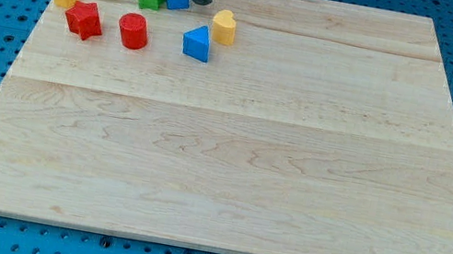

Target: Push the blue cube into the green star

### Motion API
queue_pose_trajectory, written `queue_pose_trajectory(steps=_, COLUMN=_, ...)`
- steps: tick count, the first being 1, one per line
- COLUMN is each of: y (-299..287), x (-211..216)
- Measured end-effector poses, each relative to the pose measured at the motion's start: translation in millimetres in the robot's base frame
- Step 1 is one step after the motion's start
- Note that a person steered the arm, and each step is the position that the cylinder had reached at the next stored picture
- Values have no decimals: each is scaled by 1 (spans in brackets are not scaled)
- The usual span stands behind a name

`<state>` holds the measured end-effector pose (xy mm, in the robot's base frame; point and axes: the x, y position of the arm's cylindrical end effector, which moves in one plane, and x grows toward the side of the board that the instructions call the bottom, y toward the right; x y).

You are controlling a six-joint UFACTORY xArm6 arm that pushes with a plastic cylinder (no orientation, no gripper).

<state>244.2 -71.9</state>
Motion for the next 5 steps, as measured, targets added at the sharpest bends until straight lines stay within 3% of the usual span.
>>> queue_pose_trajectory(steps=5, y=0, x=-9)
